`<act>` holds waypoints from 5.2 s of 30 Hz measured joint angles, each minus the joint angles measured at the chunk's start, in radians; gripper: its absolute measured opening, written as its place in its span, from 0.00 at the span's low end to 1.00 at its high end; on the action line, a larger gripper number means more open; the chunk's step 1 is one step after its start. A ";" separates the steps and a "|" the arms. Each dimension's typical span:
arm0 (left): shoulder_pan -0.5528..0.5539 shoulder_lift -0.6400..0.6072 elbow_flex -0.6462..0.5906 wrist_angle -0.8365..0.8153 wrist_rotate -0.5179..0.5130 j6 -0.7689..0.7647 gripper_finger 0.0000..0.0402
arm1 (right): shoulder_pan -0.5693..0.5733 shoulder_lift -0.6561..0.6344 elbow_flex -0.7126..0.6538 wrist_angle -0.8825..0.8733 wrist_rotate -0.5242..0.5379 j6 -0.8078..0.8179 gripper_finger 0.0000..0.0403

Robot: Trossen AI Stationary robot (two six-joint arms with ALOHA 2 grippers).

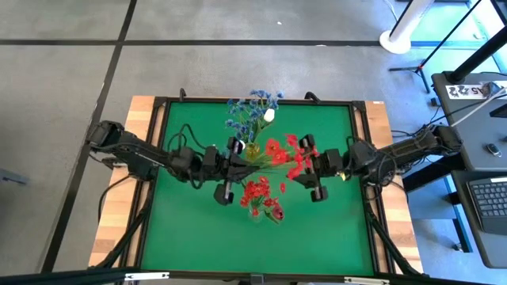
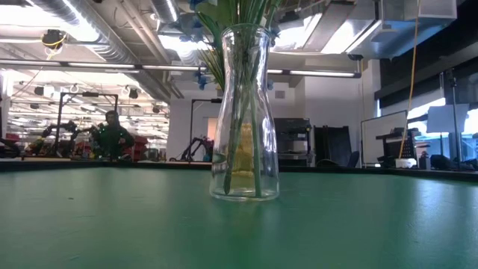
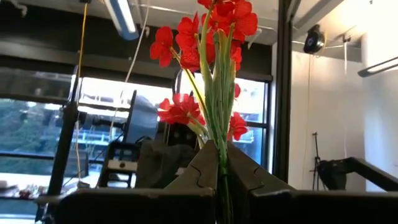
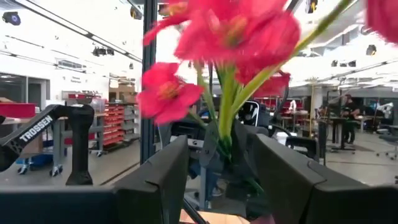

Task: Sort flowers into vase by color
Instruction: Put the red flowers into the transparent flower vase

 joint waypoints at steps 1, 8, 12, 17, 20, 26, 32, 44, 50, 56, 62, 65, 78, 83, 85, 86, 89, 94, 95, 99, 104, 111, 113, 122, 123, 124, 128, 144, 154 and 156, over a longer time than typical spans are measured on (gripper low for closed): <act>0.003 0.004 0.000 0.001 -0.001 -0.007 0.00 | -0.010 0.008 0.008 -0.002 -0.010 0.007 0.45; 0.016 0.032 0.017 0.011 -0.014 -0.010 0.00 | -0.036 0.078 0.078 -0.005 -0.065 0.028 0.45; 0.016 0.032 0.023 0.002 -0.041 -0.011 0.00 | -0.036 0.115 0.126 -0.018 -0.071 0.028 0.45; 0.015 0.032 0.026 0.004 -0.052 -0.012 0.00 | -0.036 0.147 0.168 -0.056 -0.071 0.026 0.45; 0.015 0.032 0.027 -0.026 -0.053 -0.032 0.00 | -0.036 0.159 0.186 -0.058 -0.065 0.026 0.45; 0.009 0.031 0.027 -0.062 -0.064 -0.037 0.00 | -0.034 0.183 0.214 -0.061 -0.006 0.025 0.45; 0.000 0.031 0.027 -0.075 -0.063 -0.037 0.01 | -0.033 0.183 0.214 -0.086 0.026 0.024 0.29; -0.009 0.011 0.026 -0.138 -0.054 -0.035 0.21 | -0.034 0.174 0.214 -0.139 0.039 0.007 0.01; -0.059 -0.058 0.026 -0.214 -0.142 0.043 0.37 | -0.035 0.089 0.214 -0.252 0.067 -0.001 0.01; -0.150 -0.154 0.026 -0.273 -0.259 0.160 0.48 | -0.035 -0.025 0.214 -0.387 0.069 0.033 0.01; -0.243 -0.235 0.026 -0.325 -0.448 0.270 0.50 | -0.034 -0.120 0.214 -0.453 0.043 0.083 0.00; -0.279 -0.256 0.026 -0.359 -0.546 0.302 0.50 | -0.034 -0.163 0.214 -0.460 -0.018 0.113 0.00; -0.360 -0.291 0.026 -0.529 -1.033 0.331 0.50 | -0.034 -0.340 0.214 -0.867 -0.069 0.234 0.00; -0.365 -0.291 0.026 -0.618 -1.039 0.236 0.48 | -0.034 -0.338 0.214 -1.039 -0.068 0.232 0.00; -0.365 -0.291 0.026 -0.674 -1.017 0.167 0.46 | -0.034 -0.324 0.214 -1.102 -0.067 0.238 0.00; -0.365 -0.291 0.026 -0.703 -0.991 0.129 0.46 | -0.034 -0.317 0.213 -1.136 -0.067 0.245 0.00; -0.365 -0.291 0.026 -0.772 -0.889 0.027 0.45 | -0.034 -0.292 0.212 -1.169 -0.067 0.264 0.00; -0.352 -0.291 0.026 -0.874 -0.697 -0.106 0.43 | -0.033 -0.233 0.213 -1.106 -0.142 0.287 0.00; -0.347 -0.291 0.026 -0.890 -0.668 -0.125 0.42 | -0.028 -0.215 0.213 -1.086 -0.162 0.287 0.00; -0.334 -0.291 0.026 -0.955 -0.629 -0.170 0.40 | 0.046 -0.133 0.213 -1.008 -0.095 0.202 0.00; -0.325 -0.291 0.022 -1.013 -0.629 -0.217 0.36 | 0.170 -0.037 0.212 -0.974 0.130 0.145 0.00; -0.315 -0.291 -0.064 -0.945 -0.585 -0.258 0.30 | 0.310 -0.015 0.213 -0.814 0.256 0.044 0.00; -0.303 -0.290 -0.117 -0.870 -0.557 -0.265 0.29 | 0.328 -0.015 0.213 -0.759 0.271 0.004 0.00; -0.271 -0.290 -0.242 -0.682 -0.488 -0.271 0.27 | 0.280 0.052 0.214 -0.645 0.195 -0.047 0.00; -0.271 -0.290 -0.244 -0.677 -0.487 -0.271 0.27 | 0.268 0.065 0.214 -0.639 0.179 -0.037 0.00; -0.272 -0.290 -0.244 -0.675 -0.487 -0.271 0.27 | 0.254 0.079 0.214 -0.632 0.170 -0.031 0.00; -0.272 -0.290 -0.244 -0.670 -0.456 -0.271 0.27 | 0.209 0.130 0.213 -0.614 0.116 0.000 0.00; -0.273 -0.290 -0.244 -0.669 -0.451 -0.271 0.27 | 0.175 0.198 0.213 -0.695 0.067 0.127 0.23; -0.273 -0.290 -0.244 -0.669 -0.451 -0.270 0.27 | 0.175 0.181 0.213 -0.788 0.064 0.176 0.77; -0.273 -0.290 -0.244 -0.668 -0.451 -0.267 0.27 | 0.175 0.180 0.213 -0.814 0.068 0.187 0.84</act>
